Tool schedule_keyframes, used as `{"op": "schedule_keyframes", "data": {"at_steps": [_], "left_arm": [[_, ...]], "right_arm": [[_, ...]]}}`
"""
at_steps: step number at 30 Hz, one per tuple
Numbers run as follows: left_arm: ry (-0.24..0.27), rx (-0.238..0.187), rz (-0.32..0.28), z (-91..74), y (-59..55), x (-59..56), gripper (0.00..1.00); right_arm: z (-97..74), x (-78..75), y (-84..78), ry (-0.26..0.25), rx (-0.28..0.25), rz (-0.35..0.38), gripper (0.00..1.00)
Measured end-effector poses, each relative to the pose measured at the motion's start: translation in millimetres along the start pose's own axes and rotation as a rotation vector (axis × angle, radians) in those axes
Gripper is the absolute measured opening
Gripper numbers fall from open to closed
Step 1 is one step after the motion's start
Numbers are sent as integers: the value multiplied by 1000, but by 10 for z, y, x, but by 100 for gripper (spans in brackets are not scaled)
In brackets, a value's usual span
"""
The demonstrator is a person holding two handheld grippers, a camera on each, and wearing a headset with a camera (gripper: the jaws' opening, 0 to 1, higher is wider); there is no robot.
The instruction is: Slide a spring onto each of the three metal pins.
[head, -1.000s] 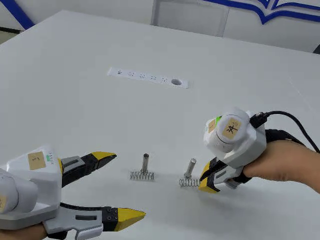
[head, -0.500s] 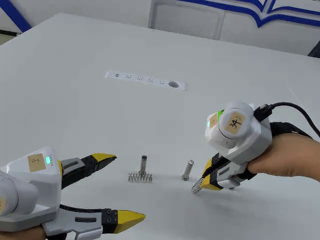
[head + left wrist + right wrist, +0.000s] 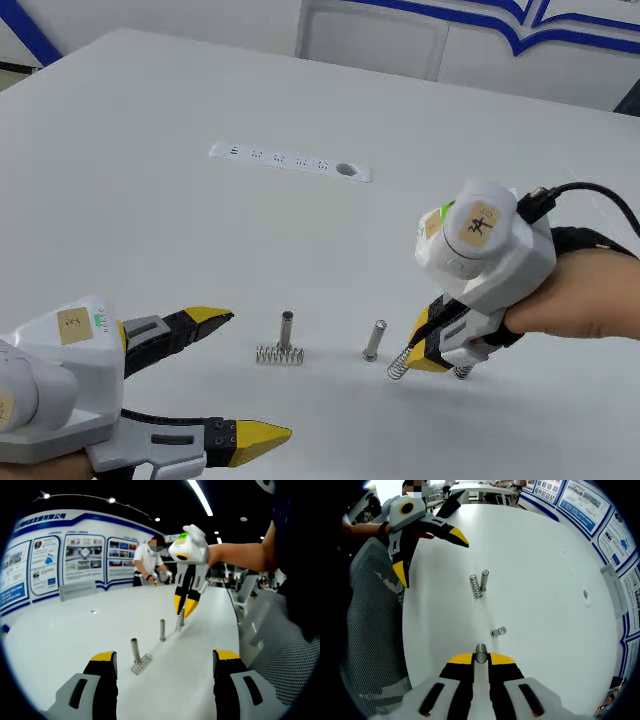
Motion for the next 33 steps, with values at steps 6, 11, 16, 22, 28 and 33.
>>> {"op": "schedule_keyframes", "data": {"at_steps": [6, 11, 16, 22, 28, 33], "left_arm": [[0, -1, 0, 9, -2, -3, 80], [1, -5, 1, 17, 0, 6, 80], [7, -7, -2, -2, -5, 11, 80], [15, -8, -4, -25, -12, 26, 80], [16, -8, -6, -27, -19, 26, 80], [16, -7, -8, -23, -29, 27, 80]], "right_arm": [[-164, -95, 175, -28, -16, -24, 11], [-191, -171, 287, -41, -13, -51, 11], [-142, -184, 353, -35, -4, -69, 11], [-77, -195, 381, -23, 5, -76, 11], [-40, -213, 370, -11, 17, -76, 11], [-3, -253, 349, -6, 30, -74, 11]]}}
Point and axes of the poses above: the centre of the closed fingertips' face, and the gripper's own axes: z roughly forward along the fingers, x roughly to its left, y roughly out of its top, the point moved 8 cm from there along -z, roughly backward along the fingers, and after that the axes turned 15 degrees about -x, right-handed, at the moved point
